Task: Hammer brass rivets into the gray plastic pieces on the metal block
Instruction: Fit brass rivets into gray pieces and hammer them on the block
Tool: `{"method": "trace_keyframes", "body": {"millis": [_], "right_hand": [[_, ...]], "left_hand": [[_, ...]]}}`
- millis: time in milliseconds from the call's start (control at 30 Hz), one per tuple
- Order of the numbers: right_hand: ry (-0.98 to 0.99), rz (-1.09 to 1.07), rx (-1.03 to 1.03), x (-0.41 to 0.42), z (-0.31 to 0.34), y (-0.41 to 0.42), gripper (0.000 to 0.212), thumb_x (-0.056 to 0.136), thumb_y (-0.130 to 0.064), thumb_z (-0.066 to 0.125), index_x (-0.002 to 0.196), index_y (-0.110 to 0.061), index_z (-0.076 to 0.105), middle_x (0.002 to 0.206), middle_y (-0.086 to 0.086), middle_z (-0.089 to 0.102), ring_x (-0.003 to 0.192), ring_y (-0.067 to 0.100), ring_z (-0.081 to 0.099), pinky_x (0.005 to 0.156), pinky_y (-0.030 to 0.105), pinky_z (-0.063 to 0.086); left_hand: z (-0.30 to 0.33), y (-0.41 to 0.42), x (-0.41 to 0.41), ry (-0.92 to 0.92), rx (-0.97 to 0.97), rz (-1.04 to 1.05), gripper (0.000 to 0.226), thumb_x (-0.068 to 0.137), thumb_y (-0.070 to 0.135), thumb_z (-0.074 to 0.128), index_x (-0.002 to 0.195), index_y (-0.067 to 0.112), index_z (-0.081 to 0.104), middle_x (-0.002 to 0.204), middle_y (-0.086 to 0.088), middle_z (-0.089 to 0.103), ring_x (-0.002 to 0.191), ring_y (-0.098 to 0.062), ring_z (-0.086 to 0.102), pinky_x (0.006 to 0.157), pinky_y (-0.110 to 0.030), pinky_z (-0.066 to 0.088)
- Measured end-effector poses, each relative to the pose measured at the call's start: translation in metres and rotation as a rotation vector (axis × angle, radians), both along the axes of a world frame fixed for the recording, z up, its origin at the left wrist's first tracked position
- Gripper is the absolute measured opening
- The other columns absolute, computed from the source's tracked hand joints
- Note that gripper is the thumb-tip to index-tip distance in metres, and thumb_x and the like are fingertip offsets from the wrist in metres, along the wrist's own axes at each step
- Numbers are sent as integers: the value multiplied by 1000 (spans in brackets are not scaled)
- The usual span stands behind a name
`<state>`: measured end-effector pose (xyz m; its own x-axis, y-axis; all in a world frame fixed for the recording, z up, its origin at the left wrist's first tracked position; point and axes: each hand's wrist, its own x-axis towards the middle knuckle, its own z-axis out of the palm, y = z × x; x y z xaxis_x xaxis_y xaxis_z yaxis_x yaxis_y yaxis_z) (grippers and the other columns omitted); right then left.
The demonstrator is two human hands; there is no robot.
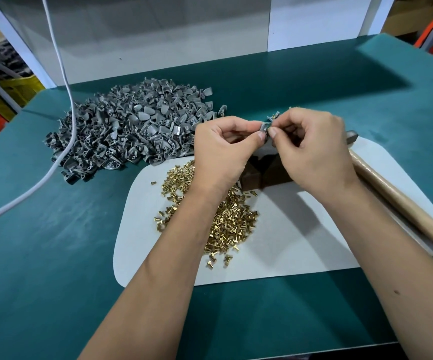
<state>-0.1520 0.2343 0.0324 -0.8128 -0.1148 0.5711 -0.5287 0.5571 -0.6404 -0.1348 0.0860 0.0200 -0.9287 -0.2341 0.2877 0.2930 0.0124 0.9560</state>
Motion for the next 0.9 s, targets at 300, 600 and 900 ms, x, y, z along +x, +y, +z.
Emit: {"method": "trace_keyframes", "body": {"millis": [300,600,900], "right_hand": [[-9,-83,88,1,3,0,9,85,-11,69,80,-16,75,63,-13,58,66,8,55,63,1,36],[-2,-35,6,-1,2,-1,9,90,-15,68,85,-14,76,71,-9,67,64,3,61,67,13,45],[-10,96,0,-4,-2,5,10,93,-15,66,90,-12,75,71,-14,64,67,6,61,72,26,50]], "left_hand": [[-5,10,0,2,-123,76,16,80,-6,79,83,9,78,85,-12,78,83,-28,77,85,-48,63],[5,-5,0,68,-233,-61,30,78,-11,81,103,4,75,92,-9,76,84,-12,72,82,-24,59],[4,-6,1,49,-238,-27,32,76,-9,83,103,7,76,89,-11,77,80,-14,72,84,-36,63]]}}
